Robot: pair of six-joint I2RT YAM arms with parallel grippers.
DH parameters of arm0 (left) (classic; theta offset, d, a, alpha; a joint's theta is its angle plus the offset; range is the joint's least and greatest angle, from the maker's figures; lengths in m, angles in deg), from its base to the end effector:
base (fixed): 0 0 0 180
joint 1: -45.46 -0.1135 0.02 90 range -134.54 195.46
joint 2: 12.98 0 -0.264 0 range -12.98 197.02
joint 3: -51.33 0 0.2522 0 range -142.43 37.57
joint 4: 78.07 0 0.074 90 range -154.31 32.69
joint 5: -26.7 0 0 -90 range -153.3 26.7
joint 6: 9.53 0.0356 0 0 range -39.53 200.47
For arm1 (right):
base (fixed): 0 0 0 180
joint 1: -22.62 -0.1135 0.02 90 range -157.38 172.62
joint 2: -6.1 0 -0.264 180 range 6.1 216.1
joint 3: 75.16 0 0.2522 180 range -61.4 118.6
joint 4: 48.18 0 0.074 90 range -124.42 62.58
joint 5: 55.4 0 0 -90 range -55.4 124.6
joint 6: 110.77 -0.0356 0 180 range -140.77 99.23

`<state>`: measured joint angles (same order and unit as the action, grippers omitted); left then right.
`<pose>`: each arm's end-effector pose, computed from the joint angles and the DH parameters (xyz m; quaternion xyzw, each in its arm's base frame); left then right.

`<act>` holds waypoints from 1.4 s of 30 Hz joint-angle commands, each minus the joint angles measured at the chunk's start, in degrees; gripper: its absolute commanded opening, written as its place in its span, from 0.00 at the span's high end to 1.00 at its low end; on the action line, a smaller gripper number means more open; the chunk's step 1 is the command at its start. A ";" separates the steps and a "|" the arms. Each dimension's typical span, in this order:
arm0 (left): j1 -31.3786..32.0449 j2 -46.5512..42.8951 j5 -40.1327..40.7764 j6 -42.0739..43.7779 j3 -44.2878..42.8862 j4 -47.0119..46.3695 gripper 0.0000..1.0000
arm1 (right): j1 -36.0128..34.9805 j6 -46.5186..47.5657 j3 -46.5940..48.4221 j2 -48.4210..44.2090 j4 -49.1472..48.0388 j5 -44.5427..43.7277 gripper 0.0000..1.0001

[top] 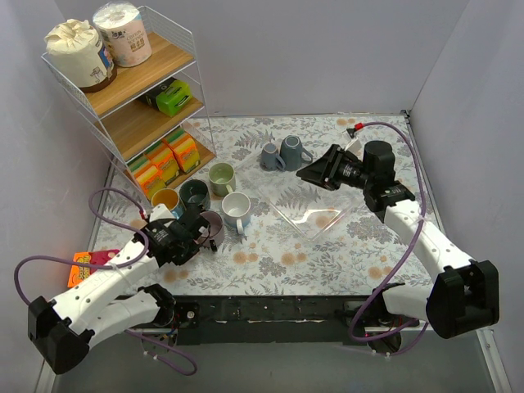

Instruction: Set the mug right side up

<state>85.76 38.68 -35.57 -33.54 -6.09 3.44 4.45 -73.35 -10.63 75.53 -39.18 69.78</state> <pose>0.1122 -0.0735 0.2436 -0.6016 0.7530 -0.0645 0.2586 0.2583 0.1064 0.3144 0.0441 0.7722 0.5342 0.3413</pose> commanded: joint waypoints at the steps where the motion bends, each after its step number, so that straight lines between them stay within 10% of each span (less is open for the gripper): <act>1: 2.94 -0.59 7.16 -6.29 -0.38 -0.86 1.00 | 1.03 0.37 0.48 -2.10 -3.16 1.65 0.53; 17: 9.19 1.17 10.42 -18.09 7.09 -2.34 1.00 | 2.18 0.28 0.13 -3.07 -2.89 1.91 0.53; 23: 9.19 -2.09 8.92 -16.42 9.56 -5.08 0.60 | 2.18 0.81 0.30 -2.72 -2.37 1.91 0.51; 29: 9.19 -2.97 8.92 -14.40 8.16 -5.43 0.42 | 2.26 1.69 0.92 -2.28 -1.13 1.65 0.48; 37: 9.45 -2.27 15.33 -6.41 -6.95 7.54 0.02 | 2.53 6.69 5.57 1.31 2.73 1.30 0.42; 42: 9.36 -3.05 18.59 1.24 -15.40 7.85 0.02 | 2.79 12.83 10.57 4.39 7.64 -0.63 0.37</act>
<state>94.94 36.74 -22.70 -33.85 -16.99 8.09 6.68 -66.94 -5.43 78.55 -34.94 70.46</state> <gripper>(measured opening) 0.981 0.618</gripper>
